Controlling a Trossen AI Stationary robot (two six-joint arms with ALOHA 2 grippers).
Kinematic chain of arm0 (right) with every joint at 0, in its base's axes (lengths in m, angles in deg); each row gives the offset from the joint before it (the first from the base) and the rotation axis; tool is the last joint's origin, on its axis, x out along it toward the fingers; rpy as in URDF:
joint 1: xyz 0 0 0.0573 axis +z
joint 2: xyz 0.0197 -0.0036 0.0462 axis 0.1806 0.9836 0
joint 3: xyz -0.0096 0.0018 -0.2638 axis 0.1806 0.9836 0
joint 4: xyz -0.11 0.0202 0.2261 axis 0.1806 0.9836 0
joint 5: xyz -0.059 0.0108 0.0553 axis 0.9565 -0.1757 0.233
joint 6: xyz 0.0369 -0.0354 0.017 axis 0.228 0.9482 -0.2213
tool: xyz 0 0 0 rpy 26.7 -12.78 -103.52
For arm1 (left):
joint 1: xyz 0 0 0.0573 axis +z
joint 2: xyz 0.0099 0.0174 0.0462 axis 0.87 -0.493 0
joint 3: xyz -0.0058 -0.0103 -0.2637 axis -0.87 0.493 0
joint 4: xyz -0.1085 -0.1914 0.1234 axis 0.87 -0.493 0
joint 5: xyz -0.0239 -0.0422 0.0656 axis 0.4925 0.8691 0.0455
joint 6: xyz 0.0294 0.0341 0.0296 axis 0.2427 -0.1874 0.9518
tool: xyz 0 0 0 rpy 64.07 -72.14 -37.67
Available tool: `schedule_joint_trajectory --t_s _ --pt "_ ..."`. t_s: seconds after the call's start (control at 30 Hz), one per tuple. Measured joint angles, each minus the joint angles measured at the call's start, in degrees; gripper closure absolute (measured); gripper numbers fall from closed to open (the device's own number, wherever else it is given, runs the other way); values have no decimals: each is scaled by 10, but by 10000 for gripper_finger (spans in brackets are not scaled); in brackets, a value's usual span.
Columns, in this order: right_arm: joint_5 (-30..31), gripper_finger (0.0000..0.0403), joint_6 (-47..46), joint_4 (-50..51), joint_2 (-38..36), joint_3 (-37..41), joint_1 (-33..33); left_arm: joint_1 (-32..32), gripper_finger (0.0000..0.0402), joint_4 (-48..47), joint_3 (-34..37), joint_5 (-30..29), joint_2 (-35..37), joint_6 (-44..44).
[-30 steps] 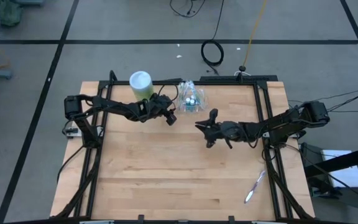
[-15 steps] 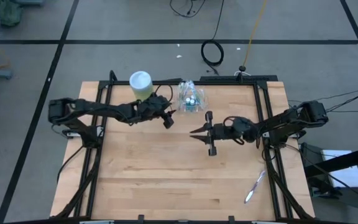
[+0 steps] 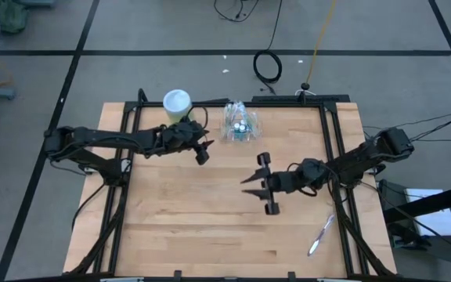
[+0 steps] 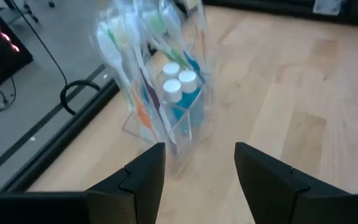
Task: Pick & Place toothbrushing station
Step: Put the purple toothbrush into the transparent organizer
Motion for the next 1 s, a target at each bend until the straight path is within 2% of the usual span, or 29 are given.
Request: schedule_joint_trajectory --t_s 0.07,0.17,0.33,0.47,0.57,0.63,0.7,0.8,0.87,1.0 --pt "-43 290 -21 23 -1 -16 0 0 201 1 0 0 9 1" --pt "-50 259 -67 59 1 -20 4 0 201 4 0 -1 31 25" --pt "47 224 -135 198 -7 -21 15 0 201 3 0 -15 65 56" --pt "138 226 -179 428 -63 -62 27 0 201 3 0 -54 79 58" --pt "179 234 -306 655 -92 -107 35 1 201 -4 0 -75 78 59" --pt "172 237 -455 779 -100 -122 42 4 201 -5 0 -86 77 57" --pt "118 238 -628 867 -110 -125 51 7 201 -8 0 -90 75 46" --pt "-15 238 -815 951 -115 -120 66 12 201 -10 0 -90 74 40" --pt "-83 238 -918 995 -115 -111 85 14 201 -6 0 -90 74 40" --pt "-152 238 -1060 1017 -116 -92 136 14 201 -7 0 -90 74 38"
